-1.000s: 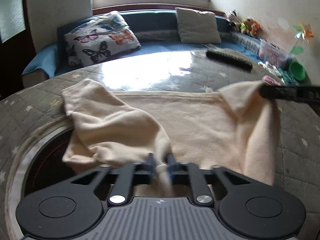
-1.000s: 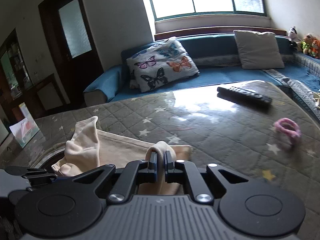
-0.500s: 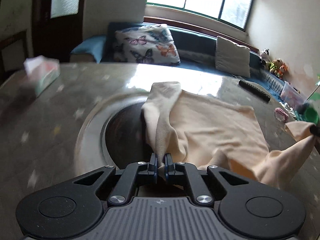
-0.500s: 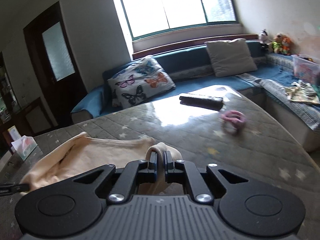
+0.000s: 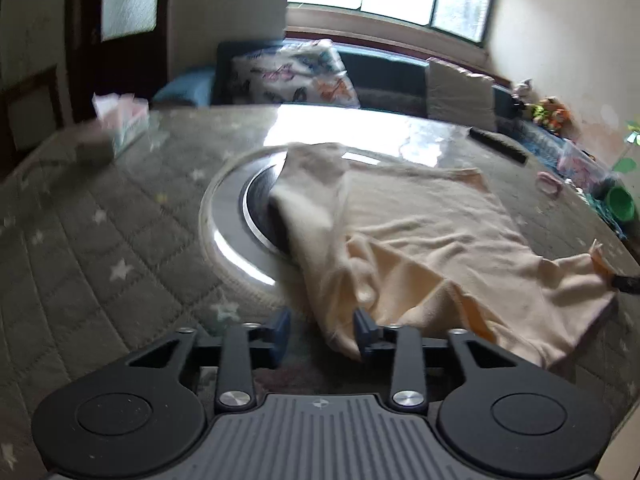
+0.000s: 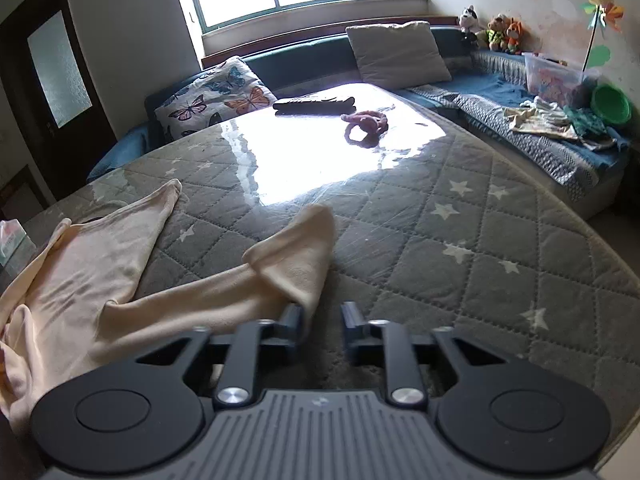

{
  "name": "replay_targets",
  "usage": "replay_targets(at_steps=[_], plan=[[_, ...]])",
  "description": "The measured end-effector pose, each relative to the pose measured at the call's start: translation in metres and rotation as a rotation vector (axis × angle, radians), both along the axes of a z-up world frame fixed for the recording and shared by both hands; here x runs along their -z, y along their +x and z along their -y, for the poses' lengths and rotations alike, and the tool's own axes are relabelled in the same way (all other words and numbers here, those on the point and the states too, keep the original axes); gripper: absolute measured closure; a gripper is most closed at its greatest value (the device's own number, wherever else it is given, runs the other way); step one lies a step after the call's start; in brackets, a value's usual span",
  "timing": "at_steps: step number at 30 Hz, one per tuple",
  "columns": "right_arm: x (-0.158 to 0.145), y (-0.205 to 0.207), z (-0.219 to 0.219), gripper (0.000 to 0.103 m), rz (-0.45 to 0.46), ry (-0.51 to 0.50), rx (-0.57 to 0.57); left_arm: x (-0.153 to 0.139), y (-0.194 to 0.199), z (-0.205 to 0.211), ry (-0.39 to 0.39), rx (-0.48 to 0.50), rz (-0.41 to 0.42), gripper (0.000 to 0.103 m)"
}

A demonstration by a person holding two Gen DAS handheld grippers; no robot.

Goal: Fold clothes

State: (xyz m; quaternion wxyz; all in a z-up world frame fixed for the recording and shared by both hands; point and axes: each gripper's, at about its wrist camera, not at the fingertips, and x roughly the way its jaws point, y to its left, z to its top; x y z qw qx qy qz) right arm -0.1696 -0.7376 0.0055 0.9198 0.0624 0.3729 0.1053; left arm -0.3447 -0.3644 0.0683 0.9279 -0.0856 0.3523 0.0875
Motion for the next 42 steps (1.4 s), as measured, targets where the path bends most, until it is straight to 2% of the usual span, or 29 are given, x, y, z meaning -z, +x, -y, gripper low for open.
replay_targets(at_steps=[3, 7, 12, 13, 14, 17, 20, 23, 27, 34, 37, 42], plan=[[-0.002, -0.003, -0.008, 0.056, 0.027, -0.035, -0.021, -0.006, 0.005, 0.008, 0.023, 0.066, 0.039, 0.054], [0.000, -0.001, -0.021, 0.045, 0.057, -0.092, -0.039, -0.004, 0.034, 0.012, 0.035, 0.141, 0.062, 0.053], [0.009, 0.010, -0.031, 0.042, 0.078, -0.202, -0.020, 0.012, 0.079, 0.006, 0.071, 0.212, 0.036, 0.054], [0.009, 0.012, -0.029, 0.041, 0.081, -0.212, -0.004, 0.016, 0.088, 0.002, 0.076, 0.224, 0.029, 0.058], [0.009, 0.014, -0.026, 0.040, 0.084, -0.221, 0.011, 0.020, 0.095, -0.003, 0.072, 0.232, 0.022, 0.070], [0.004, 0.016, -0.013, 0.039, 0.084, -0.219, 0.065, 0.031, 0.113, -0.022, 0.059, 0.257, 0.013, 0.089], [-0.004, 0.013, 0.000, 0.039, 0.099, -0.233, 0.094, 0.037, 0.125, -0.042, 0.057, 0.282, 0.021, 0.097], [-0.015, 0.007, -0.002, 0.038, 0.116, -0.221, 0.075, 0.040, 0.130, -0.061, 0.063, 0.298, 0.038, 0.098], [-0.027, -0.005, -0.026, 0.038, 0.132, -0.169, -0.047, 0.045, 0.130, -0.084, 0.084, 0.320, 0.036, 0.099], [-0.033, -0.033, -0.116, 0.037, 0.147, -0.094, -0.439, 0.061, 0.133, -0.119, 0.099, 0.332, 0.003, 0.099], [-0.032, -0.039, -0.158, 0.037, 0.146, -0.094, -0.571, 0.060, 0.138, -0.130, 0.088, 0.337, 0.006, 0.098], [-0.022, -0.047, -0.214, 0.037, 0.149, -0.110, -0.727, 0.053, 0.145, -0.154, 0.087, 0.334, 0.023, 0.092]])
